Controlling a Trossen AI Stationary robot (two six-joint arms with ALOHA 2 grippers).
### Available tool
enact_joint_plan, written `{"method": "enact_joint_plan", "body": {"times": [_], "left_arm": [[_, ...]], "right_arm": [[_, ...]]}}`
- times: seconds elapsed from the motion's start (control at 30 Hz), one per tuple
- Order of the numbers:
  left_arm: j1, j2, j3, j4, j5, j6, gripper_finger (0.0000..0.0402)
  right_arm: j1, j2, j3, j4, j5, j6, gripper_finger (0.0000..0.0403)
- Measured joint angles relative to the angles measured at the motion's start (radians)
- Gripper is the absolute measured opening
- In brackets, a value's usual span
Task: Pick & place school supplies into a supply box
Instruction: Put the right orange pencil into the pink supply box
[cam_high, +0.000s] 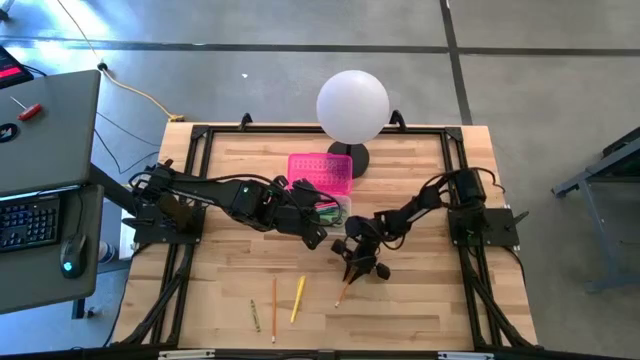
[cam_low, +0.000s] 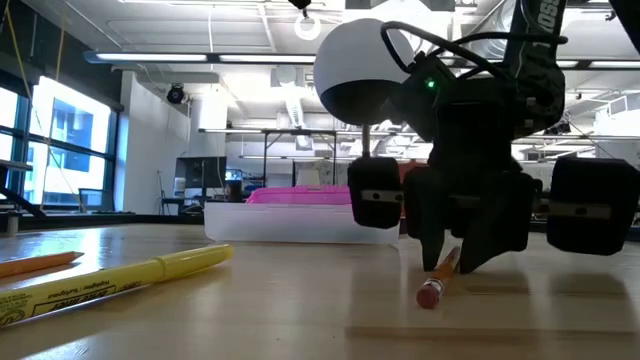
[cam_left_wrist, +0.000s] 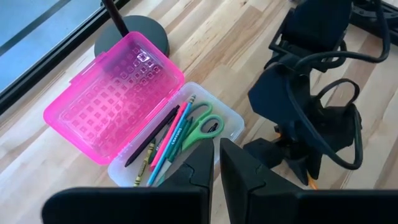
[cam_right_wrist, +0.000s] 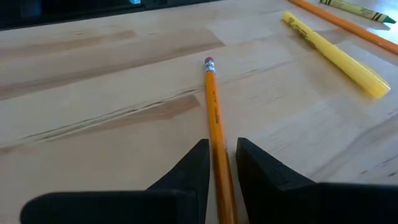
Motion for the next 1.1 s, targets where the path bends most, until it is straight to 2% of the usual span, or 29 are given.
{"method": "enact_joint_plan", "body": {"times": [0.13, 0.37, 0.57, 0.67, 0.73, 0.87, 1.03, 1.1], "left_arm": [[0.0, 0.0, 0.0, 0.0, 0.0, 0.0, 0.006], [0.0, 0.0, 0.0, 0.001, 0.0, 0.0, 0.006], [0.0, 0.0, 0.0, 0.002, 0.0, -0.008, 0.006], [0.0, 0.0, 0.0, 0.004, 0.0, -0.008, 0.006], [0.0, 0.0, 0.0, 0.006, 0.0, -0.008, 0.006], [0.0, 0.0, 0.0, 0.007, 0.0, -0.008, 0.006], [0.0, 0.0, 0.0, 0.008, 0.0, -0.008, 0.006], [0.0, 0.0, 0.0, 0.008, -0.003, -0.008, 0.006]], "right_arm": [[0.001, 0.022, 0.0, 0.021, -0.003, 0.019, 0.0052], [0.006, 0.03, -0.002, 0.101, 0.023, 0.087, 0.0007], [0.019, 0.017, -0.004, 0.194, 0.046, 0.31, 0.0006], [0.023, -0.041, -0.005, 0.194, 0.073, 0.428, 0.0006], [0.021, -0.104, -0.008, 0.177, 0.106, 0.45, 0.0006], [0.019, -0.254, -0.003, 0.144, 0.316, 0.355, 0.0003], [-0.032, -0.382, -0.003, 0.131, 0.692, 0.243, 0.0008], [-0.078, -0.397, -0.003, 0.134, 0.77, 0.237, 0.0009]]}}
